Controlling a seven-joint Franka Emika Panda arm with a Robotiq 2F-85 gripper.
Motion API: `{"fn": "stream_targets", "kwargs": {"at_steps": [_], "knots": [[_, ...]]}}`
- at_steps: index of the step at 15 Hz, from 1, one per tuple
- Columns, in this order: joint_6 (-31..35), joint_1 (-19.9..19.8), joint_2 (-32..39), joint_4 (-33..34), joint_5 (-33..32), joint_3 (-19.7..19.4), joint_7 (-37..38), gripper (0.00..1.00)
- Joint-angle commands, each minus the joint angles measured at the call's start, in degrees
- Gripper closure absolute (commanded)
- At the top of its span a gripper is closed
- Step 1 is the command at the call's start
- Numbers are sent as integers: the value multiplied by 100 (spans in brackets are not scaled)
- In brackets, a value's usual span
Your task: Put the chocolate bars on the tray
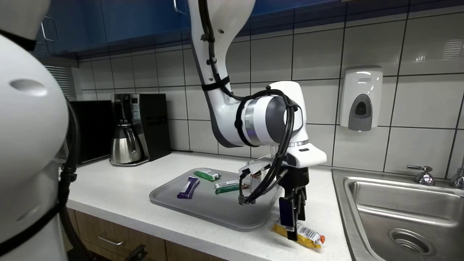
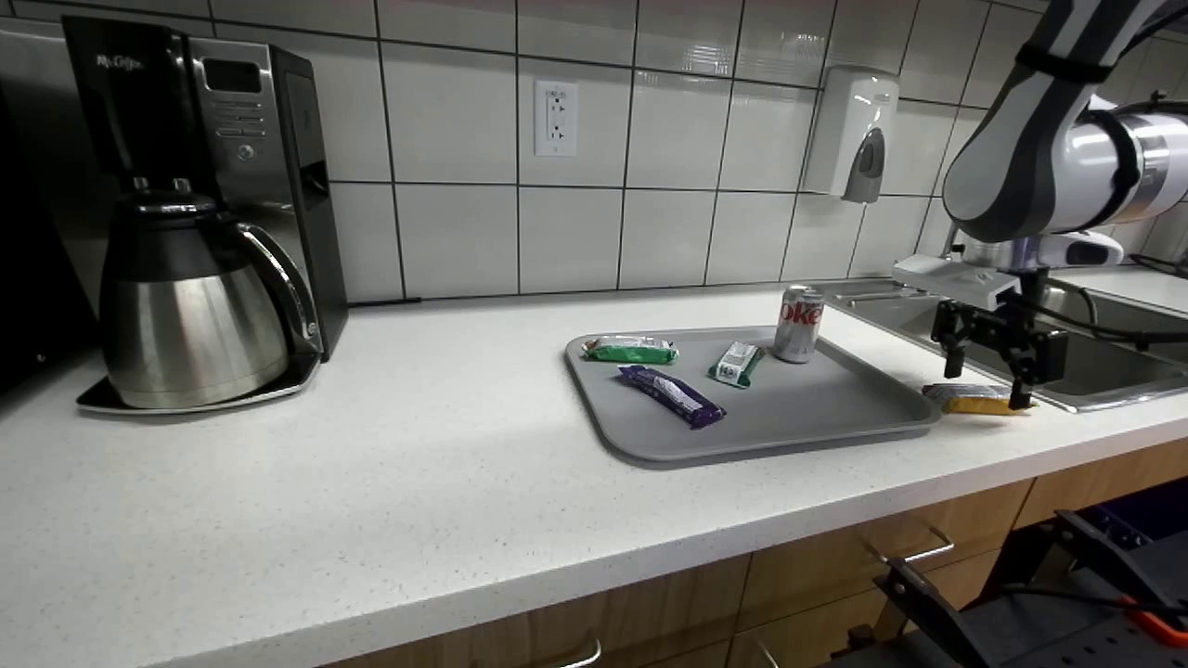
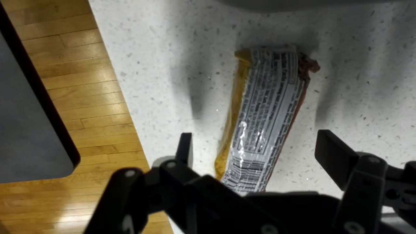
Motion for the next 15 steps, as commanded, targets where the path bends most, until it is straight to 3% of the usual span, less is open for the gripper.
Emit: {"fn": "stream_targets", "kwargs": {"at_steps": [1,3,6,9,15], "knots": [[81,150,76,79,60,-109,48,30],[88,185,80,84,57,-129,51,39],[85,215,76,80,63,-143,42,64],[82,221,62,74,63,-147,35,83],[-76,222,-330,-57,-18,-217,-52,83]]}}
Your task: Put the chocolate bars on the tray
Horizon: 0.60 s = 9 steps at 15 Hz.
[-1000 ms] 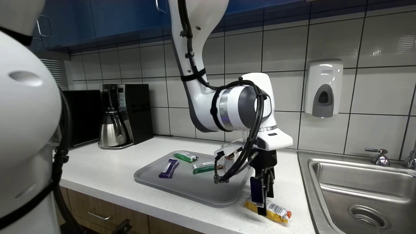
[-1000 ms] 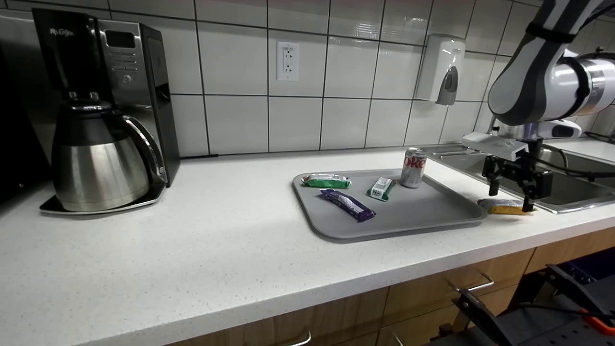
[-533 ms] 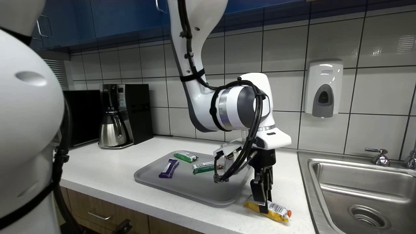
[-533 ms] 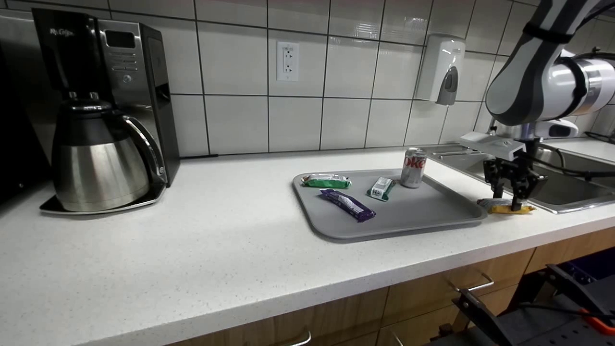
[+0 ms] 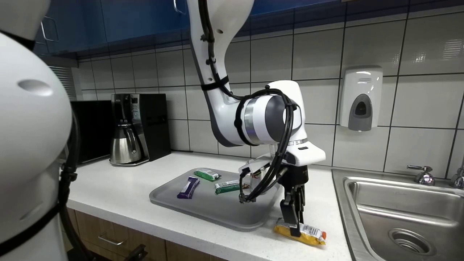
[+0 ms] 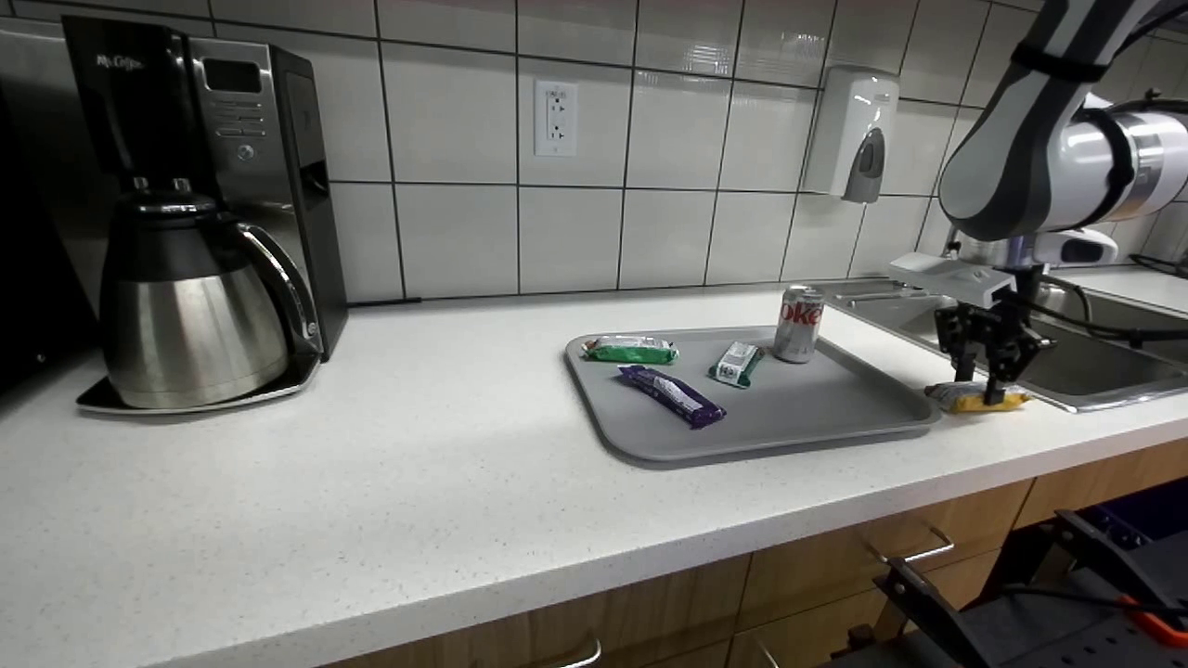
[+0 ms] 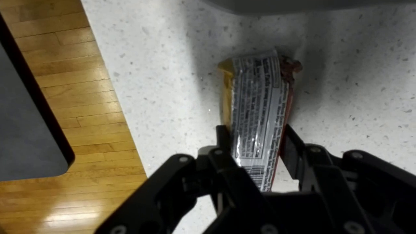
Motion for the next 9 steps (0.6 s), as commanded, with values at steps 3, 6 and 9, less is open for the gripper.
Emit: {"fn": "stream_targets", "kwargs": {"at_steps": [3,6,9], "knots": [[-335,214,-591,-115,-258,-246,64,83],[-412,248,-828,-182,-480,-189,95,83],[-496,246,-1042,-261,-701,-29,127,83]]}}
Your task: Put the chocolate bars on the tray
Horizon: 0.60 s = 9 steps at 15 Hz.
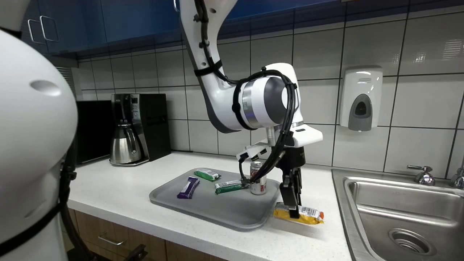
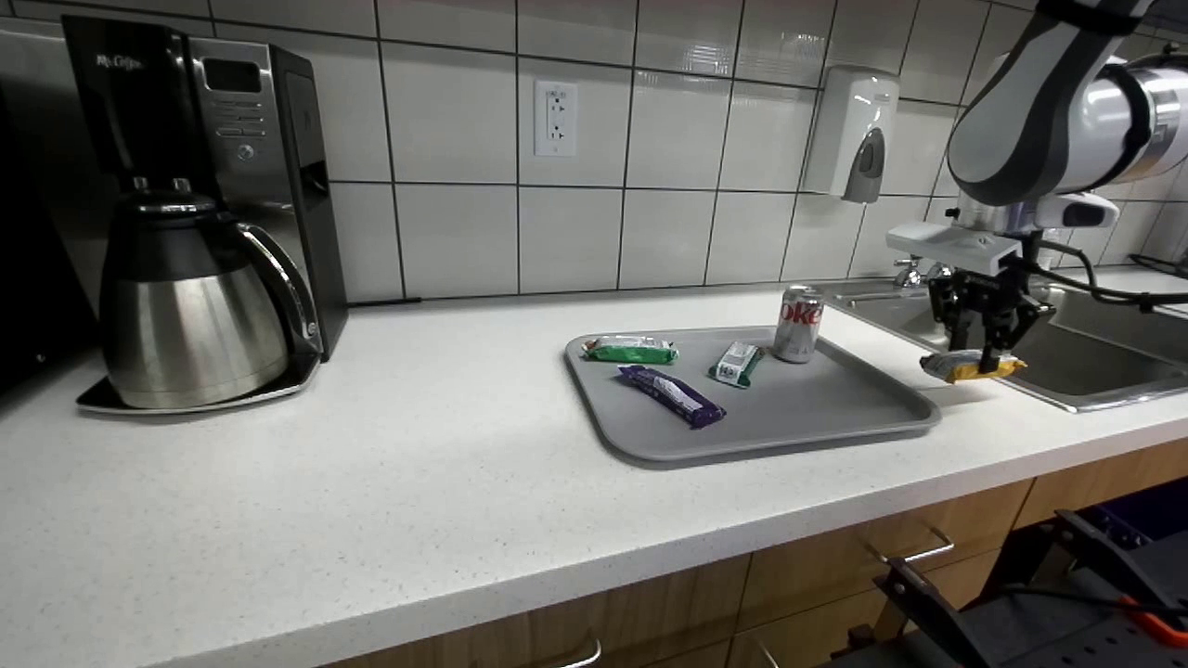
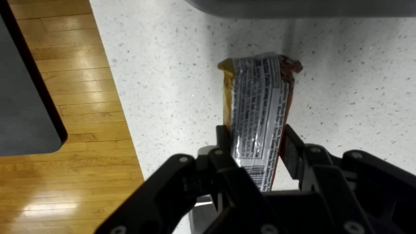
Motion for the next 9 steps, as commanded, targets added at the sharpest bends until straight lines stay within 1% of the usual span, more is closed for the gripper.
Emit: {"fn": "stream_targets", "kwargs": {"at_steps": [1,4,9], "knots": [[-282,26,-506,-208,-353,169,169,83],[-292,24,-615,-292,-428,403,228,83],[-197,58,-626,-408,-282,854,272,83]]}}
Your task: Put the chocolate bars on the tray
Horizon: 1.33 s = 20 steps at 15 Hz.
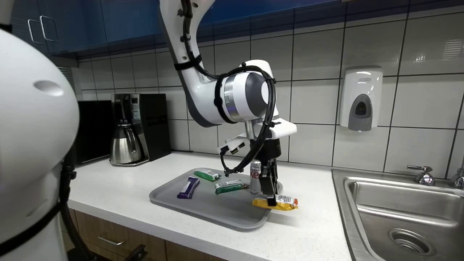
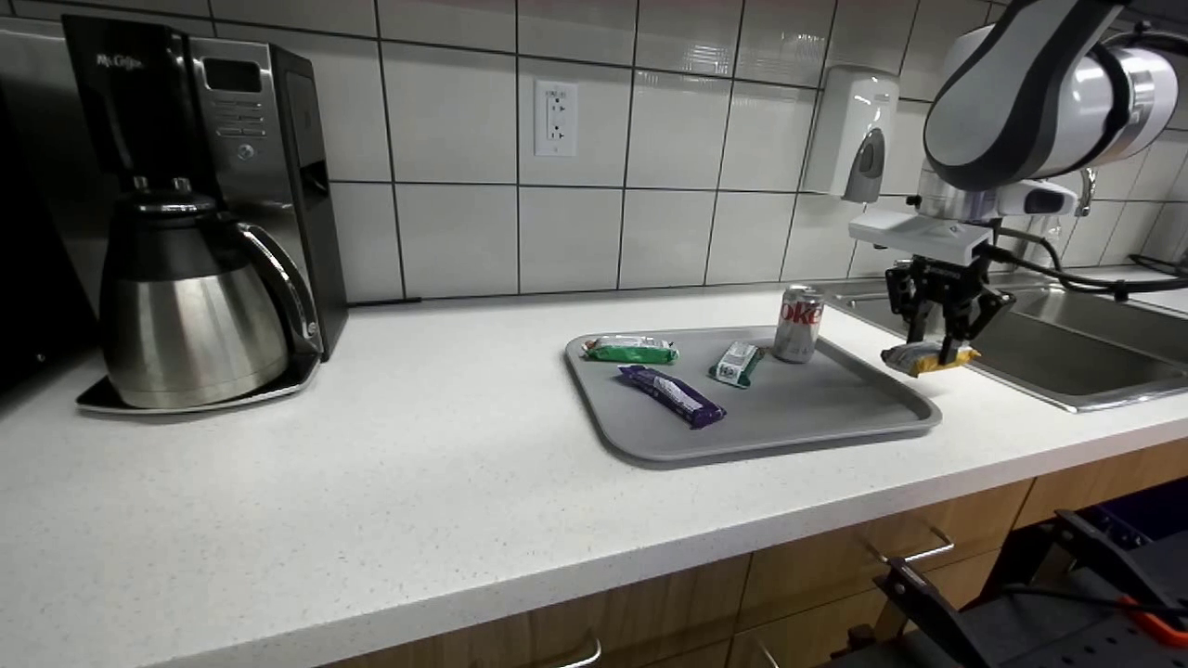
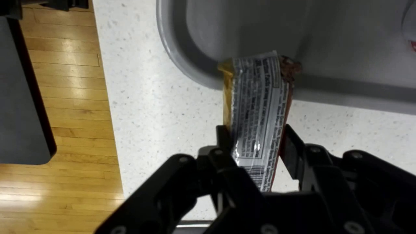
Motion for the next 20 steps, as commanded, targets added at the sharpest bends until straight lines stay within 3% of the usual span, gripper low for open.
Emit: {"fn": "stream_targets", "kwargs": {"at_steps": [1,9,20], "knots": [[-105,13,-214,-159,-24,332,284,83],[-9,297,-37,-236,-152,765,862,83],[133,523,163,-216,-121,861,1055,83]]}}
